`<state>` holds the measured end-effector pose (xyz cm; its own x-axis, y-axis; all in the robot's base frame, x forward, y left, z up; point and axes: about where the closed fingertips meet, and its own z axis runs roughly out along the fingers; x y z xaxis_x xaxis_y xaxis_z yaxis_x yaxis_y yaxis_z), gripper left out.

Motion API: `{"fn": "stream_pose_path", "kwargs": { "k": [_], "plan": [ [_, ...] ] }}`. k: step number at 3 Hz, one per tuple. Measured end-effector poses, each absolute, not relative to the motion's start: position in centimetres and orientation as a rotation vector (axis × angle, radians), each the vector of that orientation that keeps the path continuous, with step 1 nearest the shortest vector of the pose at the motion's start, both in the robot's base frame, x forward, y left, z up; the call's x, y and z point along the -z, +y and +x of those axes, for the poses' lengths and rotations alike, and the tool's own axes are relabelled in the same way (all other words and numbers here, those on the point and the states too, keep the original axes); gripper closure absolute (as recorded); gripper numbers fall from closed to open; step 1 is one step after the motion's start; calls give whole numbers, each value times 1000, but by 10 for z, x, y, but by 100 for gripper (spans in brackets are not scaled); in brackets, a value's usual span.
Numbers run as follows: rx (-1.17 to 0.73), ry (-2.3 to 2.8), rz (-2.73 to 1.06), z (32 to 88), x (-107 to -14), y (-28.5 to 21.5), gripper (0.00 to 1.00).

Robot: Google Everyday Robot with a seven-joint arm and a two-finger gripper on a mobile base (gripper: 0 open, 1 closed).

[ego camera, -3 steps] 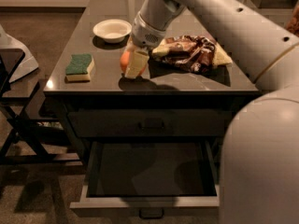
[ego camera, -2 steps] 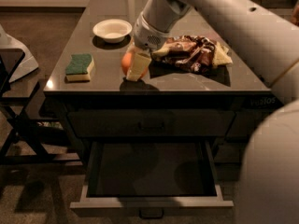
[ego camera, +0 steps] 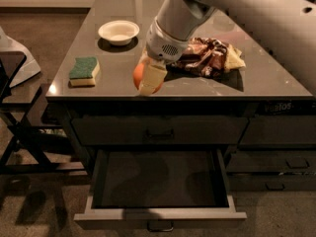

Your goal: Place orange into middle drawer

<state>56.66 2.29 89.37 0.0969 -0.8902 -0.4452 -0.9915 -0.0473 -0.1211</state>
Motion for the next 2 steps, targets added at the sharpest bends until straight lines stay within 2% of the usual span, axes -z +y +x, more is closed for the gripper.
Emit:
{"fn": "stream_pose_path", "kwargs": {
  "k": [1, 2],
  "plan": [
    [-418, 1878, -1950, 546, -877, 26, 100],
    [-504, 1953, -1869, 501, -858, 27, 100]
  ]
}}
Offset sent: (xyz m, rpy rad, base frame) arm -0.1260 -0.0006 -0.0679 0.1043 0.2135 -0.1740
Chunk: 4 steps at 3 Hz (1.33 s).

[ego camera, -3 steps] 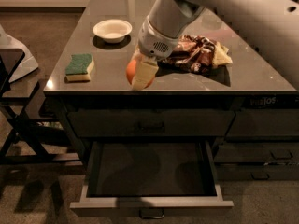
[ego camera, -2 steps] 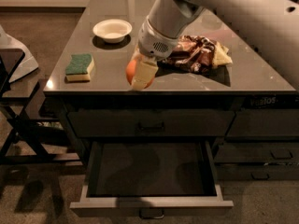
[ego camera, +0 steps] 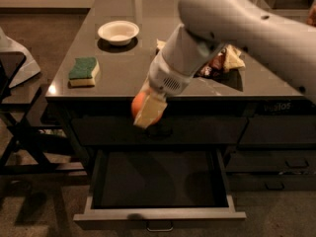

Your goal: Place orange into middle drawer

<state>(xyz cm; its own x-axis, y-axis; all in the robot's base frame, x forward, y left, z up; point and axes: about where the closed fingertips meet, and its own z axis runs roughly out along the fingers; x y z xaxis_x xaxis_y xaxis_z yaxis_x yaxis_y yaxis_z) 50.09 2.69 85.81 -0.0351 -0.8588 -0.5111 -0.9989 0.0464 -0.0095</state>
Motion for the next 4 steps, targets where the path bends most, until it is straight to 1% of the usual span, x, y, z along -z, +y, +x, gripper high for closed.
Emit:
{"fn": "stream_pose_path", "kwargs": {
  "k": [1, 2, 3, 4],
  "plan": [
    [-579, 2043, -1818, 448, -830, 23, 100],
    [-579, 2043, -1817, 448, -830, 23, 100],
    [-645, 2093, -1809, 439, -789, 28, 100],
    [-751, 2183, -1795, 423, -716, 42, 100]
  ]
}}
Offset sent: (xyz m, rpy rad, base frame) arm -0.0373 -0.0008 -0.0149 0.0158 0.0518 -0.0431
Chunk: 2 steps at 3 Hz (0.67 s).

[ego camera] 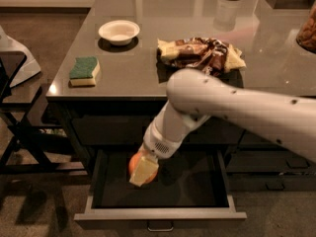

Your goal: Place orange into middle drawer

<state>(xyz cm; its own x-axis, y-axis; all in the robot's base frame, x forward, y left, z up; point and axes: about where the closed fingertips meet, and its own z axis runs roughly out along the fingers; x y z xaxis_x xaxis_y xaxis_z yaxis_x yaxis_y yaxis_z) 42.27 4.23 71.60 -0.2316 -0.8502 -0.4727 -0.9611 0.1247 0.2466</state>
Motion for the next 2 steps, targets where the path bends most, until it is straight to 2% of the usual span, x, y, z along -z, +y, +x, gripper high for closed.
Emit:
{"fn": "stream_pose_path", "kwargs": {
  "k": [1, 2],
  "plan": [
    [-839, 2245, -1742, 417, -662, 51, 100],
    [-856, 2254, -1727, 418, -651, 53, 100]
  ]
}}
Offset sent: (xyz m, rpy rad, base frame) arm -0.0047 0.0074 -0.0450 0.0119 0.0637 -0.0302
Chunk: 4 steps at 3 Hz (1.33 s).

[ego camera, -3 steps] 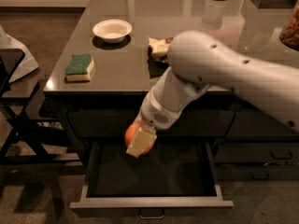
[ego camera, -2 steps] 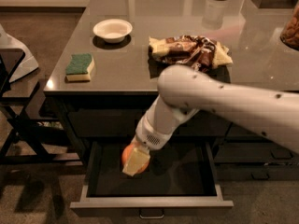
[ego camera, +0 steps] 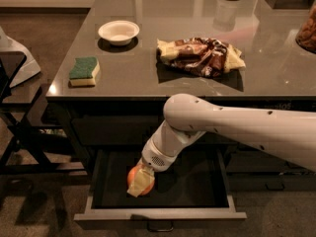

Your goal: Place orange into middle drawer

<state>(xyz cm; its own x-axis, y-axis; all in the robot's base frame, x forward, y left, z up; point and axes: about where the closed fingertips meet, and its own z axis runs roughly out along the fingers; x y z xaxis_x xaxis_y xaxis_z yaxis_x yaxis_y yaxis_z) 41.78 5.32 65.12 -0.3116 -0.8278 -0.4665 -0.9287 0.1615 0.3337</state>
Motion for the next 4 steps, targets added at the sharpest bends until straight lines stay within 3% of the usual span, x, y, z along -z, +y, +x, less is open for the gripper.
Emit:
{"fn": "stream_pose_path", "kwargs": {
  "k": [4],
  "plan": [
    [-906, 2402, -1394, 421, -546, 61, 100]
  ]
}}
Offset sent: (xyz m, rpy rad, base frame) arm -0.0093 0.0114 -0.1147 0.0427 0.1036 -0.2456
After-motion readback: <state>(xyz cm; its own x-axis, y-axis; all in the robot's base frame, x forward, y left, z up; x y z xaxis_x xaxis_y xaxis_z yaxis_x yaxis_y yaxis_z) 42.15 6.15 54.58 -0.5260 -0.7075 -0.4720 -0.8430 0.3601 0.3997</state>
